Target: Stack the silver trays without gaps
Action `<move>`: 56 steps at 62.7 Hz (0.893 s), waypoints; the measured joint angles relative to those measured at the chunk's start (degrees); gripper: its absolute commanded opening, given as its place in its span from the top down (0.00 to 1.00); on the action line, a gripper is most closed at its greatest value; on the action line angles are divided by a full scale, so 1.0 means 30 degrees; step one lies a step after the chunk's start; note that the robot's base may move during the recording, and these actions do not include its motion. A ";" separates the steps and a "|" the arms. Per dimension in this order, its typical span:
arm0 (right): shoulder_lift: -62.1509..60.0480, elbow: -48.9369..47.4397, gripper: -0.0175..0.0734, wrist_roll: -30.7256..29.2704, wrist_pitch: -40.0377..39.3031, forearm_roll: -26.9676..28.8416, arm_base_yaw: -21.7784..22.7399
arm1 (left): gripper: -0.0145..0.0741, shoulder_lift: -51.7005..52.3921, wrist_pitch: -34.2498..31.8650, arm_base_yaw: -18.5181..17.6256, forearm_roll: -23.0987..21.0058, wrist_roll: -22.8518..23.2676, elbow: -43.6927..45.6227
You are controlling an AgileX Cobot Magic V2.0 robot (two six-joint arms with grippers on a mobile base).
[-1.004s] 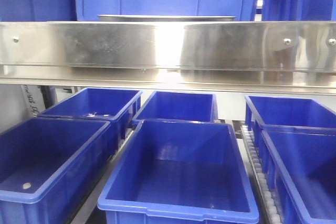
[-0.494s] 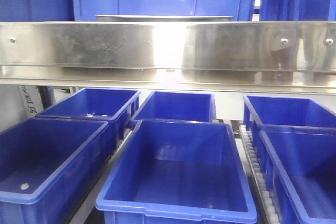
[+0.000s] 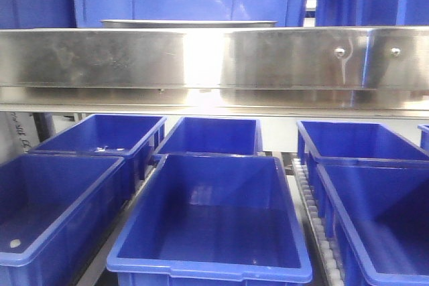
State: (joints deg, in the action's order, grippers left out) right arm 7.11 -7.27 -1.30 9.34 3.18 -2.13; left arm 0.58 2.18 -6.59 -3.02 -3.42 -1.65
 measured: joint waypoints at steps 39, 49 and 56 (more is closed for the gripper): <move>-0.2564 0.2989 0.75 -0.0278 -0.1847 0.1081 0.2102 | 0.89 0.0000 -0.0014 0.0000 0.0000 0.0000 0.0000; -0.2564 0.2989 0.75 -0.0327 -0.1847 0.1081 0.2102 | 0.89 0.0000 -0.0014 0.0000 0.0000 0.0000 0.0000; -0.2564 0.2989 0.75 -0.0327 -0.1847 0.1081 0.2102 | 0.89 0.0000 -0.0014 0.0000 0.0000 0.0000 0.0000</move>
State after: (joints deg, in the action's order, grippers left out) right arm -0.59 1.70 -2.28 3.80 6.42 4.17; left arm 0.58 2.14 -6.59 -3.02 -3.42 -1.65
